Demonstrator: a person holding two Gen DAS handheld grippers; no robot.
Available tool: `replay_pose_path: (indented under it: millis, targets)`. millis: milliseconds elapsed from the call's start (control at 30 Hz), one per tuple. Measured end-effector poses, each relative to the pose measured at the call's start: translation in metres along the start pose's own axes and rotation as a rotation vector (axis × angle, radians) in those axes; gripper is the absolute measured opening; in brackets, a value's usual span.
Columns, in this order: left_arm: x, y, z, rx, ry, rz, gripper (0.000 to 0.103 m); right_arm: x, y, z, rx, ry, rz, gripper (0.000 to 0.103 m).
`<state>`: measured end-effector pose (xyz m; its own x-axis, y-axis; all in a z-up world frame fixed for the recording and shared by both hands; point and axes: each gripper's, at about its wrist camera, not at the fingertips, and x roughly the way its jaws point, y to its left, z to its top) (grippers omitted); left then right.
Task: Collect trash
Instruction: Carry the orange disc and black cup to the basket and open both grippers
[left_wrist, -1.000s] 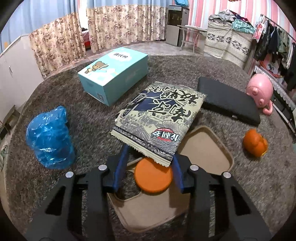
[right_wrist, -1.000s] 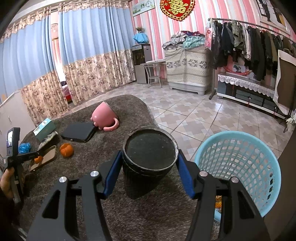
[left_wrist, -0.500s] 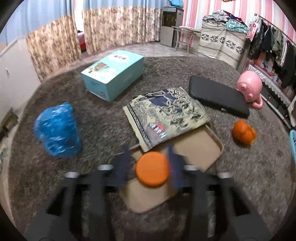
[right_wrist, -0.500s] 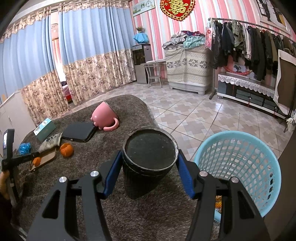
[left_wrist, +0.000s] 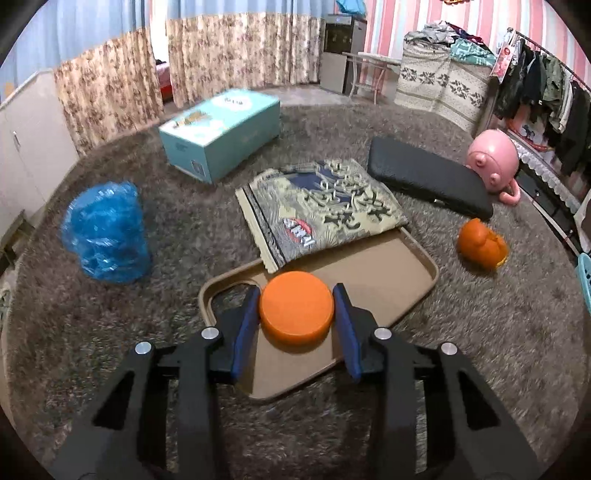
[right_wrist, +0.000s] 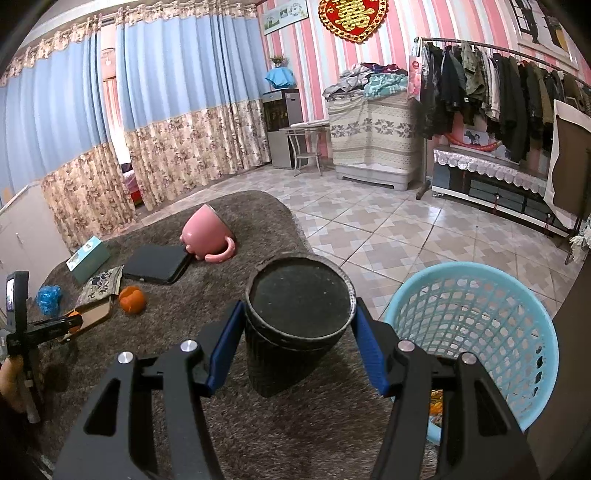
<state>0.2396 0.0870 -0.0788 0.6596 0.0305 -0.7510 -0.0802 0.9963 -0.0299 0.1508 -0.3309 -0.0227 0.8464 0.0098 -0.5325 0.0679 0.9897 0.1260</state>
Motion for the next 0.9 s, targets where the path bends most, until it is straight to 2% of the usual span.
replay_pose_path:
  millis: [167,267,367,600,767,900]
  targets:
    - [-0.024,-0.023,0.004,0.032,-0.067,-0.004,0.039,-0.006,-0.003,0.005,-0.031,-0.017,-0.057,0.059]
    - [-0.039,-0.049,0.015,0.06,-0.119,-0.037,0.039,-0.01,-0.014,0.01,-0.019,-0.025,-0.09,0.059]
    - [-0.054,-0.092,0.028,0.109,-0.178,-0.1,0.039,-0.013,-0.031,0.014,-0.03,-0.019,-0.168,0.059]
    - [-0.069,-0.194,0.04,0.22,-0.227,-0.248,0.039,-0.019,-0.083,0.018,-0.015,0.019,-0.346,0.059]
    - [-0.078,-0.277,0.032,0.313,-0.25,-0.356,0.039,-0.02,-0.122,0.02,0.021,0.047,-0.448,0.059]
    - [-0.085,-0.337,0.016,0.391,-0.264,-0.437,0.039,-0.021,-0.154,0.018,0.086,0.063,-0.495,0.059]
